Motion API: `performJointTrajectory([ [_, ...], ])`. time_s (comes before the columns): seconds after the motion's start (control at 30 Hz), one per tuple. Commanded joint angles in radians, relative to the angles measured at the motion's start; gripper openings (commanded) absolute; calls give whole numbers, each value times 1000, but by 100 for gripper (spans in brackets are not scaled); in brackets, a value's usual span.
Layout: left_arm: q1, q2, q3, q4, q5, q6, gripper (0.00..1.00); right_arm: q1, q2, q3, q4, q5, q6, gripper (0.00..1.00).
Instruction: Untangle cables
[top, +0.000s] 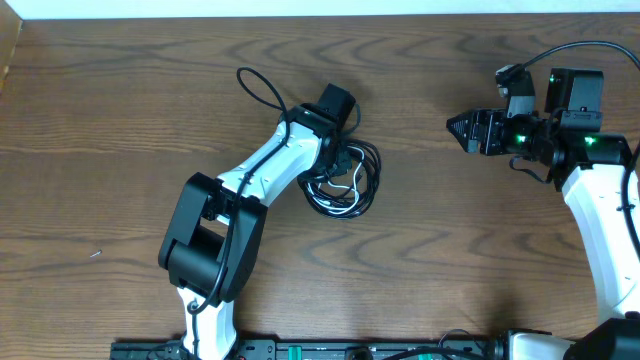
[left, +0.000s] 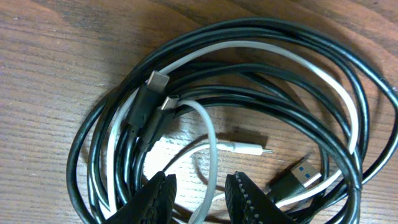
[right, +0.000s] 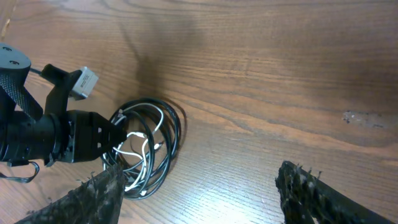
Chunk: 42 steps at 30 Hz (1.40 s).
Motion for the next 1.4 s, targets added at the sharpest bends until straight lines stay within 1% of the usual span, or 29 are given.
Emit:
performJointTrajectory([
  [0.0, -2, 14, -5, 4, -10, -13, 33, -3, 5, 19, -2, -2, 6, 75],
  [0.07, -2, 15, -6, 4, -10, -13, 33, -3, 5, 19, -1, 1, 6, 75],
  [0.13, -2, 15, -6, 5, -10, -13, 29, -3, 5, 19, -1, 1, 6, 75],
  [0.17, -2, 15, -6, 4, -10, -13, 25, -3, 5, 19, -2, 1, 6, 75],
  [0.2, -2, 15, -6, 4, -10, -13, 19, -3, 5, 19, -1, 1, 6, 75],
  [0.3, -2, 15, -5, 8, -9, -13, 8, -3, 5, 19, -2, 1, 6, 75],
  [0.4, -1, 11, -4, 8, 0, -7, 7, -3, 5, 19, -1, 1, 6, 75],
  [0.43, -1, 6, -3, 8, 13, 13, 8, -3, 5, 19, -1, 1, 6, 75],
  [0.57, -1, -52, 38, 0, 103, 198, 8, -3, 5, 19, -1, 0, 6, 77],
  [0.67, -1, -138, 58, 4, 149, 259, 7, 0, 5, 19, 0, -8, 6, 77],
  [0.8, -1, -277, 59, 28, 156, 263, 8, 33, 5, 19, 7, -8, 6, 77],
  [0.97, -1, -431, 59, 50, 156, 264, 8, 91, 5, 19, 39, -8, 30, 74],
  [1.1, -1, -520, 59, 76, 156, 263, 7, 137, 5, 19, 74, -8, 69, 73],
  [1.37, -1, -658, 59, 186, 156, 262, 7, 196, 12, 19, 93, -7, 70, 73],
])
